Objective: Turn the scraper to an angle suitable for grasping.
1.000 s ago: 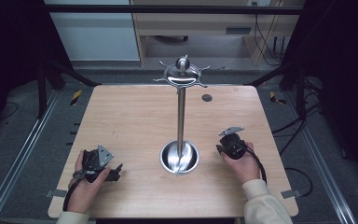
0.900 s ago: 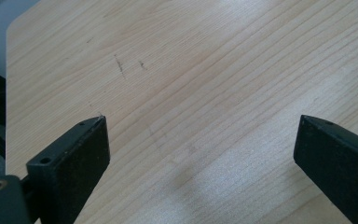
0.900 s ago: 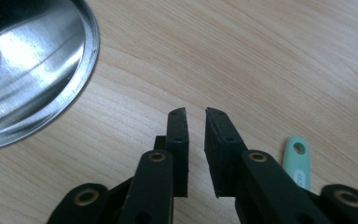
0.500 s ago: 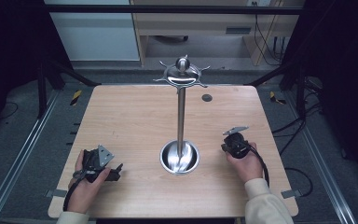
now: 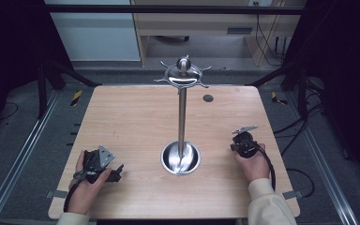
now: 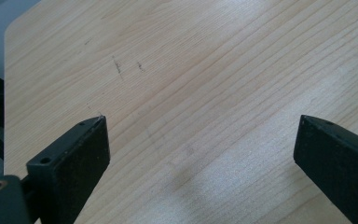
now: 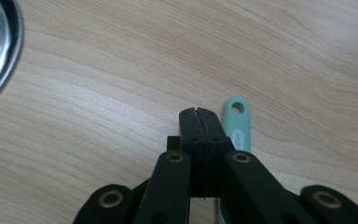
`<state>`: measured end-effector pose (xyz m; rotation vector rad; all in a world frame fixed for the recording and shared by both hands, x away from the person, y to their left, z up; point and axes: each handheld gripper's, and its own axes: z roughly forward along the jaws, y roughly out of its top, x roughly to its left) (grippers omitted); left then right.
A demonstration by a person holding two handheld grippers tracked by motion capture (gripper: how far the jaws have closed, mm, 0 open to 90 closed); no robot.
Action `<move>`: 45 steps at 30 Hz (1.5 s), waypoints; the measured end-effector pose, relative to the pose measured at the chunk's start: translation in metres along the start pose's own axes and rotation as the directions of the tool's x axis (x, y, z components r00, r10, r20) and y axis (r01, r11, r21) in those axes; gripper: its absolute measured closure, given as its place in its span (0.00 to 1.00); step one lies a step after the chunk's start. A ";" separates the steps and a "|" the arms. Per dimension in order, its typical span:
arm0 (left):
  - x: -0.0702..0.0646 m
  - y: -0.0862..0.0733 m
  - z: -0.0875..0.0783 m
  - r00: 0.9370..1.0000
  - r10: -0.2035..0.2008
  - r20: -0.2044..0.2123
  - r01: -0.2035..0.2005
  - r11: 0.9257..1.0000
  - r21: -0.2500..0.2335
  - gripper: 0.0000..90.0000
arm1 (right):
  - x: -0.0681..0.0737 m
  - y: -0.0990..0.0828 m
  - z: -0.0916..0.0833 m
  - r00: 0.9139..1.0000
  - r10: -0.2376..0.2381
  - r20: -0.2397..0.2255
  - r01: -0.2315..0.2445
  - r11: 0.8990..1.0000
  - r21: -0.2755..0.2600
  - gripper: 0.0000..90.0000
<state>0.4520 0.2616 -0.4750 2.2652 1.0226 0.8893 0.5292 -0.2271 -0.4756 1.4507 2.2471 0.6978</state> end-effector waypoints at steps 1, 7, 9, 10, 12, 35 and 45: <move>0.000 0.000 0.000 1.000 0.000 0.000 0.000 1.000 0.000 0.04 | 0.000 0.000 0.001 1.000 0.002 0.005 -0.002 1.000 0.007 1.00; 0.002 -0.001 0.000 1.000 -0.005 -0.001 0.005 1.000 -0.002 0.04 | -0.003 -0.001 0.003 1.000 0.011 0.018 -0.012 1.000 0.029 1.00; 0.001 0.000 0.000 1.000 -0.004 -0.001 0.004 1.000 -0.003 0.04 | -0.004 -0.002 0.004 1.000 0.016 0.024 -0.017 0.999 0.033 1.00; 0.001 0.000 0.000 1.000 -0.001 0.001 0.001 1.000 -0.001 0.04 | -0.005 -0.002 0.003 0.999 0.016 0.031 -0.017 0.999 0.041 1.00; 0.000 0.000 0.000 1.000 0.001 0.002 -0.001 1.000 0.001 0.04 | -0.005 -0.003 0.004 0.999 0.028 0.032 -0.030 0.999 0.042 1.00; -0.001 0.000 0.000 1.000 0.003 0.004 -0.003 1.000 0.002 0.04 | -0.026 -0.009 -0.003 0.989 0.121 0.080 -0.124 0.991 0.040 0.97; -0.002 0.000 0.006 0.999 0.028 0.021 -0.028 1.000 -0.001 0.04 | -0.031 -0.009 -0.018 0.986 0.152 0.069 -0.152 0.988 -0.010 0.92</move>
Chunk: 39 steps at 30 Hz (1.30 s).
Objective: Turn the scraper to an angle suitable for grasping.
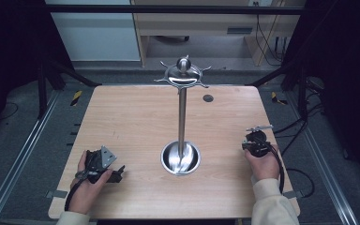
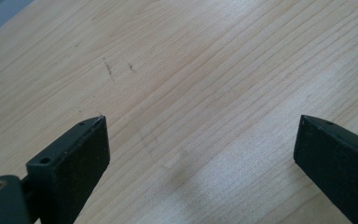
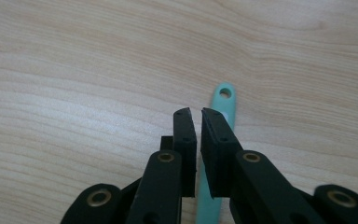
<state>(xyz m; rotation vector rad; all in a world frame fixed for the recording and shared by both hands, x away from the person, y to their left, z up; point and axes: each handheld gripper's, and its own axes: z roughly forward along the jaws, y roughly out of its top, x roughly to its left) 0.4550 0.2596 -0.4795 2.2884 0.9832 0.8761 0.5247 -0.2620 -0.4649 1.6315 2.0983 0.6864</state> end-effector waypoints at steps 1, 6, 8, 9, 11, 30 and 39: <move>0.002 0.000 0.000 1.000 -0.007 0.008 0.007 1.000 -0.006 0.04 | -0.001 0.001 -0.001 1.000 0.006 -0.002 -0.006 1.000 -0.004 0.91; 0.009 0.000 -0.001 0.998 -0.030 0.060 0.034 0.997 -0.065 0.04 | 0.001 0.011 -0.014 1.000 -0.012 0.008 0.012 1.000 -0.010 0.88; 0.006 0.000 -0.006 0.997 -0.026 0.074 0.032 0.996 -0.084 0.04 | 0.004 0.014 -0.015 0.999 -0.029 0.024 0.029 0.999 0.015 0.85; 0.004 0.000 -0.011 0.997 -0.014 0.072 0.020 0.996 -0.092 0.04 | 0.005 0.016 -0.015 0.999 -0.036 0.024 0.035 0.999 0.031 0.83; 0.003 0.000 -0.019 0.998 -0.007 0.058 0.013 0.995 -0.100 0.04 | 0.007 0.019 -0.010 0.999 -0.039 0.035 0.036 0.996 0.081 0.82; 0.010 -0.011 -0.016 0.998 -0.052 -0.034 0.050 0.997 -0.055 0.04 | -0.022 0.030 0.009 0.999 0.053 0.008 -0.053 0.937 0.345 0.67; 0.006 -0.008 -0.015 0.999 -0.003 -0.032 0.002 0.999 -0.035 0.04 | -0.020 0.032 0.014 0.998 0.060 0.002 -0.056 0.931 0.361 0.68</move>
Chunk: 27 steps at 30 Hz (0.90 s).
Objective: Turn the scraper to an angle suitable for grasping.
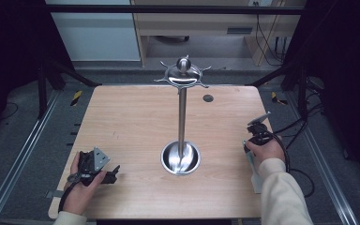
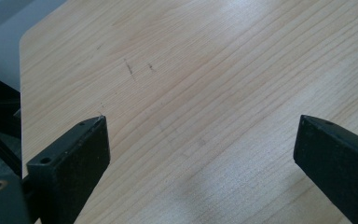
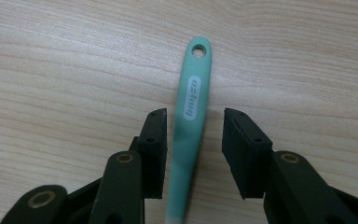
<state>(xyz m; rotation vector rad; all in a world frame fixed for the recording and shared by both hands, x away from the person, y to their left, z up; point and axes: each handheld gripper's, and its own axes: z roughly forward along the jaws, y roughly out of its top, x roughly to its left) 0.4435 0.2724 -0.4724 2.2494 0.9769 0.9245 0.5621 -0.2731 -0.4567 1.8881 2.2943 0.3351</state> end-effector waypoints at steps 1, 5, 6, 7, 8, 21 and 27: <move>0.000 0.000 0.000 1.000 0.001 0.000 -0.001 1.000 0.000 0.04 | 0.001 0.001 0.001 1.000 0.001 0.004 -0.001 1.000 0.002 0.68; -0.001 0.000 0.001 1.000 0.004 0.000 -0.004 1.000 0.003 0.04 | 0.002 0.003 0.004 1.000 -0.002 0.008 0.002 1.000 0.015 0.70; -0.001 0.000 0.001 1.000 0.005 0.000 -0.005 1.000 0.003 0.04 | 0.003 0.003 0.005 1.000 -0.006 0.011 0.006 1.000 0.018 0.70; -0.001 0.000 0.001 1.000 0.006 0.000 -0.006 1.000 0.004 0.04 | 0.004 0.004 0.005 1.000 -0.002 0.008 0.001 1.000 0.020 0.71; -0.001 0.000 0.001 1.000 0.006 0.000 -0.006 1.000 0.004 0.04 | 0.004 0.004 0.005 1.000 -0.002 0.008 0.001 1.000 0.020 0.71; -0.004 0.001 0.002 1.000 0.027 0.008 -0.027 1.000 0.011 0.04 | 0.004 0.007 0.010 1.000 0.013 0.029 -0.014 0.999 0.042 0.76; -0.005 0.001 0.002 0.999 0.034 0.009 -0.034 0.999 0.013 0.04 | 0.006 0.008 0.012 0.999 0.014 0.034 -0.015 0.999 0.047 0.78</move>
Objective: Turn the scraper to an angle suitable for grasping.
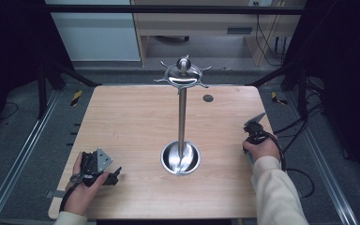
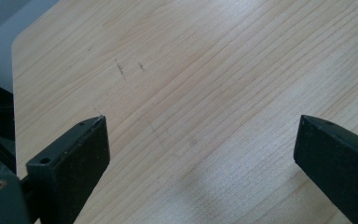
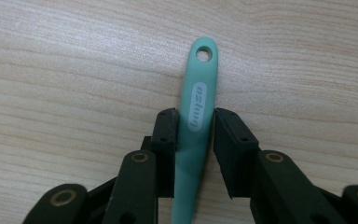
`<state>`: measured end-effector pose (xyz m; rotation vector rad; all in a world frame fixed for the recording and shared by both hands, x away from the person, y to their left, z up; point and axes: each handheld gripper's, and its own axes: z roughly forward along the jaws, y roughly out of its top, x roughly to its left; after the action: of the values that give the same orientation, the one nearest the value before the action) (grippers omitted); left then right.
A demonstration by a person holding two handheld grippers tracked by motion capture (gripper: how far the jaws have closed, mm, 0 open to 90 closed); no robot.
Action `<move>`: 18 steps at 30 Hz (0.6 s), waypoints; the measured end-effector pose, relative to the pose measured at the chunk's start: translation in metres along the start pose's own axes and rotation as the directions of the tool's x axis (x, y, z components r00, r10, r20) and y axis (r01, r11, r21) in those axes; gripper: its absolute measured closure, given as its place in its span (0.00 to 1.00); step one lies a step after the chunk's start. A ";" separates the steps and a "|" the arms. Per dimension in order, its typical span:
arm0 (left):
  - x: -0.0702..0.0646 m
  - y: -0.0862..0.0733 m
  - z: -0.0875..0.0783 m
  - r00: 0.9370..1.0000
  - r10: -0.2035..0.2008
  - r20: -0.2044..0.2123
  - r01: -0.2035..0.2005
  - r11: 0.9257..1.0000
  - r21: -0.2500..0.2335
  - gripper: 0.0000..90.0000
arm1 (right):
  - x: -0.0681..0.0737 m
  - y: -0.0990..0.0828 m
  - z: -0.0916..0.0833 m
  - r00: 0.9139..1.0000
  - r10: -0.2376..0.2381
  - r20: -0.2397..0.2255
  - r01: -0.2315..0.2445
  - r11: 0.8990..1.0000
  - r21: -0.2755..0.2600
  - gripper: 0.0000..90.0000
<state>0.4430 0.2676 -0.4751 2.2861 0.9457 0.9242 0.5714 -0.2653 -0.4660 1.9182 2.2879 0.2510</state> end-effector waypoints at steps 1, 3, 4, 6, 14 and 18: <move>0.000 0.000 0.000 1.000 0.001 0.000 -0.001 1.000 0.001 0.04 | 0.000 0.000 0.000 1.000 0.003 -0.001 -0.003 1.000 0.001 0.79; 0.000 0.000 0.000 1.000 0.001 0.000 -0.001 1.000 0.000 0.04 | 0.000 0.000 0.000 1.000 0.004 -0.001 -0.004 1.000 0.002 0.80; 0.000 0.000 0.000 1.000 0.002 0.000 -0.002 1.000 0.001 0.04 | 0.000 0.000 0.000 1.000 0.004 -0.001 -0.004 1.000 0.003 0.80; -0.001 0.000 0.000 1.000 0.003 0.002 -0.003 1.000 0.000 0.04 | 0.001 0.000 0.000 1.000 0.011 0.000 -0.011 1.000 0.004 0.80; -0.001 0.000 0.001 1.000 0.005 0.004 -0.005 1.000 0.001 0.04 | 0.002 0.000 0.000 1.000 0.029 0.002 -0.029 1.000 0.001 0.82; -0.001 0.001 0.001 1.000 0.009 0.006 -0.009 1.000 0.004 0.04 | 0.002 -0.001 0.000 1.000 0.032 0.002 -0.031 0.999 -0.010 0.82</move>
<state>0.4430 0.2661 -0.4756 2.2962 0.9366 0.9197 0.5702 -0.2638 -0.4659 1.9502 2.2524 0.2628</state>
